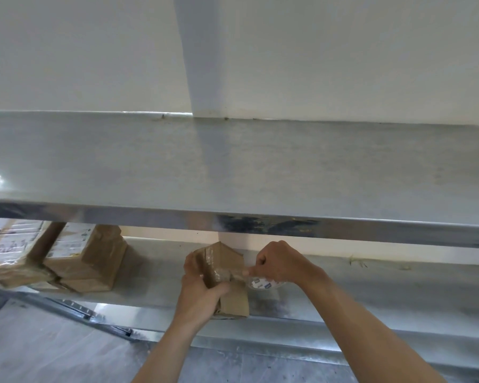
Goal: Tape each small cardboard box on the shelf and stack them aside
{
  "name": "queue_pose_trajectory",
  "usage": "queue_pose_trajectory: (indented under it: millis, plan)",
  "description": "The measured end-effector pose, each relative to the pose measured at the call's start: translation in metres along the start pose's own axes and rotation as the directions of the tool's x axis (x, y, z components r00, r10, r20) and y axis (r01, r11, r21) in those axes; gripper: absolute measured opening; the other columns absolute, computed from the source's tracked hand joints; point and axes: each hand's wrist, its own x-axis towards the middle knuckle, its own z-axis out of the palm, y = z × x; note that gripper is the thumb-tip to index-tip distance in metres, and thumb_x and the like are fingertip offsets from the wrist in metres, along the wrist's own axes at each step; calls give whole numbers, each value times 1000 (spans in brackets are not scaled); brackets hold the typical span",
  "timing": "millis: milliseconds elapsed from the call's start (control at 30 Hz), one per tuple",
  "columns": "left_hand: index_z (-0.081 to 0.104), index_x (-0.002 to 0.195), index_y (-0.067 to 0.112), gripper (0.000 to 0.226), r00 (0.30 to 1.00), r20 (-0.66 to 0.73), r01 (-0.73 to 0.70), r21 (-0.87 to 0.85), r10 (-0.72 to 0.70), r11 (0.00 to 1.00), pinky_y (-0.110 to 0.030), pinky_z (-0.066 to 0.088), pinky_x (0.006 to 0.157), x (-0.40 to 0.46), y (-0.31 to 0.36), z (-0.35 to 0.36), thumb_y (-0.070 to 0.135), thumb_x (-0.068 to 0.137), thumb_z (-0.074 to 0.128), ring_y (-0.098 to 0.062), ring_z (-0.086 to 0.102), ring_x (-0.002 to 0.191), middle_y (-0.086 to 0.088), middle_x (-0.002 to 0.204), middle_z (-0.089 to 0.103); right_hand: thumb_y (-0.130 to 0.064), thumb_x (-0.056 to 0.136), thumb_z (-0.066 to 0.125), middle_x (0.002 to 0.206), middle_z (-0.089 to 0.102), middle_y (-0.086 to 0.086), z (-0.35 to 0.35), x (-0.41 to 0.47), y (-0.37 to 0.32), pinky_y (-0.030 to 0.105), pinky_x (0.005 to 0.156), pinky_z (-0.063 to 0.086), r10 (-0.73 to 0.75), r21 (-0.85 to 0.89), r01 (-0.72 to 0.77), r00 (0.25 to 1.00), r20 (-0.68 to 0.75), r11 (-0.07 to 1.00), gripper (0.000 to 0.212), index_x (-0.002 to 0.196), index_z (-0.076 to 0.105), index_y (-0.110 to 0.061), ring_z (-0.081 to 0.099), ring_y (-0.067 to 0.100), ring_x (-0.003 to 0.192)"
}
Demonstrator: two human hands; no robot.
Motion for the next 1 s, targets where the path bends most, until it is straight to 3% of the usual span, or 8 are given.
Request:
queue_pose_trajectory:
  millis: [333,467,567,667,733,800,900,1000]
  plan:
    - [18,136,46,85,983,142,151,-245,-118,958,-19,51,72,4,-7,5,12,85,76,-12,58,109,11,123,51,-74,68,73,64,66,8,-17,1,13,29,58,45,98,-74,-97,995,14,993,68,69,69,-6,56,12,56]
    - [14,151,39,107,946,226,302,-366,-231,880,-32,54,84,8,-17,9,25,68,80,-22,63,112,0,128,59,-73,70,72,65,67,7,-9,5,11,32,61,49,115,-160,-111,993,18,981,66,66,67,-7,58,14,57]
    - [20,150,32,103,920,295,359,-372,-258,856,-30,55,76,12,-17,4,25,62,75,-25,66,106,-6,124,62,-72,72,72,60,59,-1,-1,7,3,30,62,47,114,-214,-105,993,27,971,62,65,67,-10,56,13,58]
    - [25,150,30,101,905,308,368,-227,-292,902,-32,56,81,13,-17,-6,34,62,76,-25,65,107,-6,124,61,-74,71,70,57,56,-3,4,8,-5,27,58,43,117,-231,-110,993,19,967,62,59,61,-14,54,11,57]
    - [26,154,31,106,925,230,303,27,-301,953,-37,48,99,15,-13,-15,48,63,76,-30,55,122,-7,135,53,-73,73,70,55,53,-4,8,8,-13,27,58,42,106,-235,-98,994,22,967,60,56,56,-16,53,12,57]
    - [20,155,32,93,951,120,245,273,-286,930,-39,35,107,13,-5,-15,41,79,72,-36,36,135,-12,146,33,-71,76,69,57,55,-4,11,9,-21,30,64,48,96,-256,-83,994,42,963,59,58,58,-16,56,14,60]
    - [13,156,20,75,980,50,163,364,-194,917,-42,31,114,7,18,4,22,95,56,-37,30,136,-17,146,27,-73,75,68,56,53,-6,8,8,-23,31,67,49,98,-267,-82,994,46,960,60,54,54,-19,54,12,61]
    - [-4,158,15,84,979,-55,200,487,-198,850,-47,28,112,7,30,38,40,98,48,-39,26,137,-20,152,21,-70,79,67,59,56,-7,6,5,-26,31,71,52,94,-269,-78,994,48,960,53,59,60,-22,58,15,68]
